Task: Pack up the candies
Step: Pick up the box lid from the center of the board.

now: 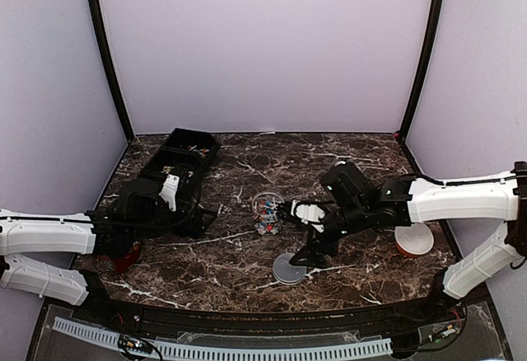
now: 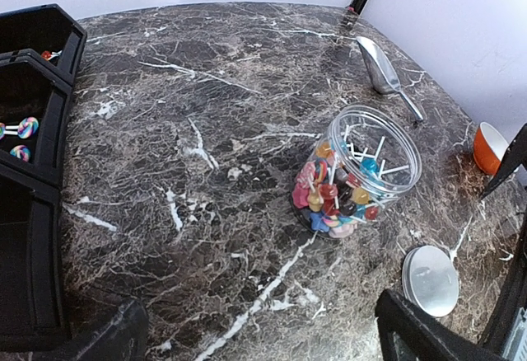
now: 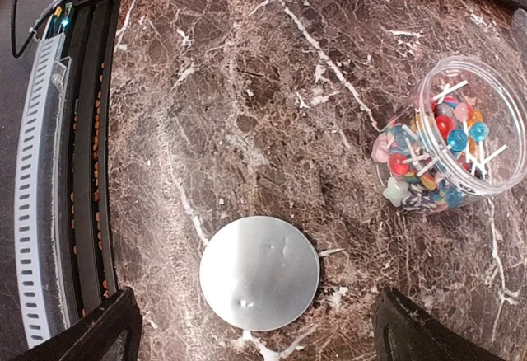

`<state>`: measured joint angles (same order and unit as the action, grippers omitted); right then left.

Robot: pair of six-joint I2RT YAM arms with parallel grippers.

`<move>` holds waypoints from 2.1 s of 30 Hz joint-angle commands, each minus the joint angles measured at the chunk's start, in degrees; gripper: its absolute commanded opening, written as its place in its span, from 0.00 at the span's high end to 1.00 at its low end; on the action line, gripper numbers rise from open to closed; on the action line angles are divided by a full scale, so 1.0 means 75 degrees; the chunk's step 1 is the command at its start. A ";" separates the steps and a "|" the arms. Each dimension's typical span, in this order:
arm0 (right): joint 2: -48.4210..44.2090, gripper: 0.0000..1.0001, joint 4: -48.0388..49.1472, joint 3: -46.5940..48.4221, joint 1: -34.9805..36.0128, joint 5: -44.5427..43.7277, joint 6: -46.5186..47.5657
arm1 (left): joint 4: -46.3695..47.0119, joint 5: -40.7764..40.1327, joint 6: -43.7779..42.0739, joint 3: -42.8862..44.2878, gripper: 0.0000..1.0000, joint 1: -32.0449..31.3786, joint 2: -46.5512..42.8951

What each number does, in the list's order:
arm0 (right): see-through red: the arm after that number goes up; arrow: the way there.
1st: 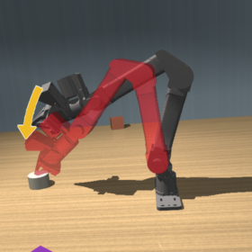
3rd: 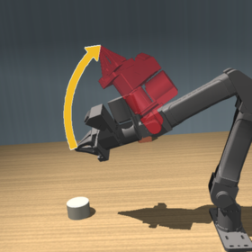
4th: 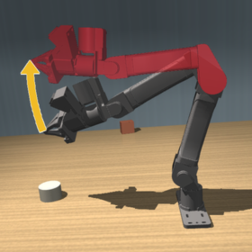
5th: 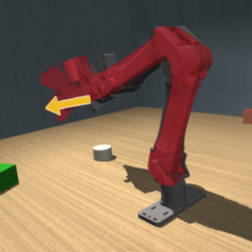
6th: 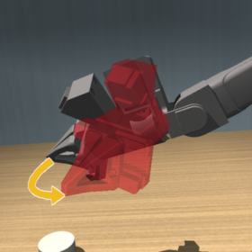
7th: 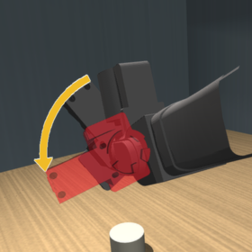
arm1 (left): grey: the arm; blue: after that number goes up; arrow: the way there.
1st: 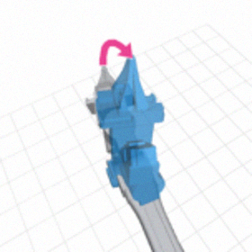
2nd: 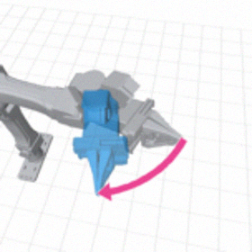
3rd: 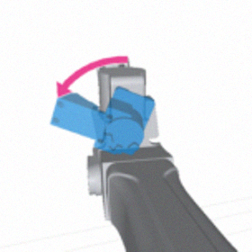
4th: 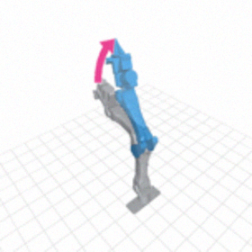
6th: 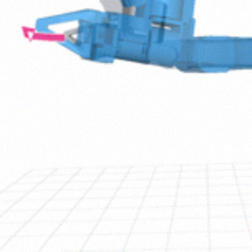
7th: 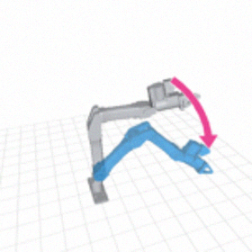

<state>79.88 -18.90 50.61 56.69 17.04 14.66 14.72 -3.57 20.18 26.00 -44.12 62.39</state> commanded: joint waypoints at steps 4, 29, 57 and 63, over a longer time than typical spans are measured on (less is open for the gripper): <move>0.0460 0.02 0.0548 -0.0235 0.0400 -0.0339 0.0191 | 0.1716 0.0395 -0.0109 -0.0560 0.01 0.0046 -0.0009; 0.2092 0.02 0.0633 0.0019 0.0888 -0.1438 -0.0085 | 0.1507 0.0494 0.0054 -0.0513 0.01 0.0046 -0.0010; 0.2144 0.02 0.0866 0.0124 0.0918 -0.1377 -0.0067 | 0.1509 0.0562 0.0147 -0.0493 0.01 0.0046 0.0150; 0.2270 0.02 0.0835 0.0197 0.0923 -0.1167 -0.0044 | 0.1448 0.0564 0.0127 -0.0509 0.01 0.0046 0.0075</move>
<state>95.57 -13.76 50.26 63.02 6.92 14.31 25.61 0.19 20.84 22.44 -44.12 63.86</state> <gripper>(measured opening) 0.976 0.989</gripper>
